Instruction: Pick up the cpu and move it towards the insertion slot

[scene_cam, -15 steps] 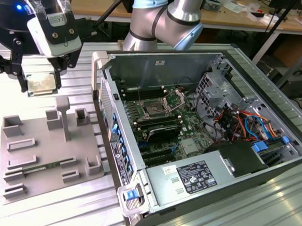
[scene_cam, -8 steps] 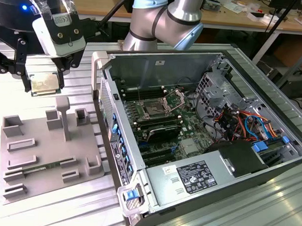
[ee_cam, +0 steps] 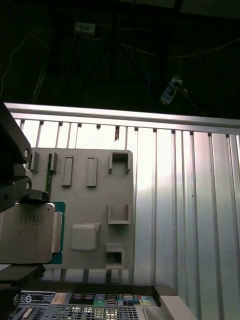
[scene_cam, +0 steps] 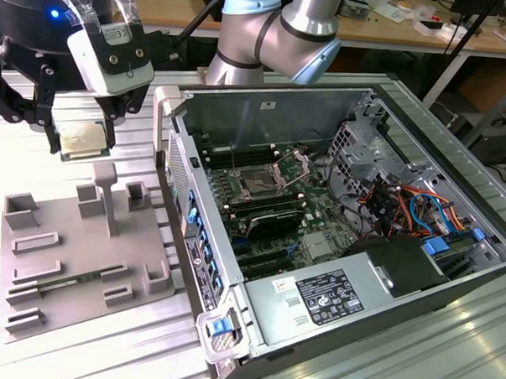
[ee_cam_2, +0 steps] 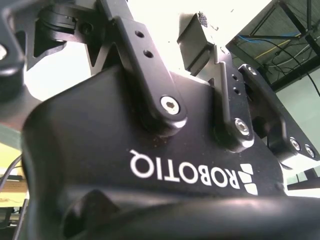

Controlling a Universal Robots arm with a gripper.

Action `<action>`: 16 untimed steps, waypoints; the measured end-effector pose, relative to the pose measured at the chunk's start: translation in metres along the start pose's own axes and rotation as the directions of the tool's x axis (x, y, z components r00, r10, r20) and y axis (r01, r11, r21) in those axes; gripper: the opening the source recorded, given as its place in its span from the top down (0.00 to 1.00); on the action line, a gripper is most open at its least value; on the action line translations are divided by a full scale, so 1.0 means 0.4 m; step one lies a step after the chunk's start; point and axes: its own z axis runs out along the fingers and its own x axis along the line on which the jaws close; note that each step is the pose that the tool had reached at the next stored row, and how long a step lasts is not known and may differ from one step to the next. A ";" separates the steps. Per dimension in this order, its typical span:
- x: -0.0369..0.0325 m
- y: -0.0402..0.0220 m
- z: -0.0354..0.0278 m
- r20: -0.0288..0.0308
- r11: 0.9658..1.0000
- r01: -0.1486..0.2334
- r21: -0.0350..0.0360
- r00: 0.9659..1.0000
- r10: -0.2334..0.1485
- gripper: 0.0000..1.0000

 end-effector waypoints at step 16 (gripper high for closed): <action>-0.024 -0.002 0.000 0.000 1.000 0.000 0.000 1.000 0.000 0.45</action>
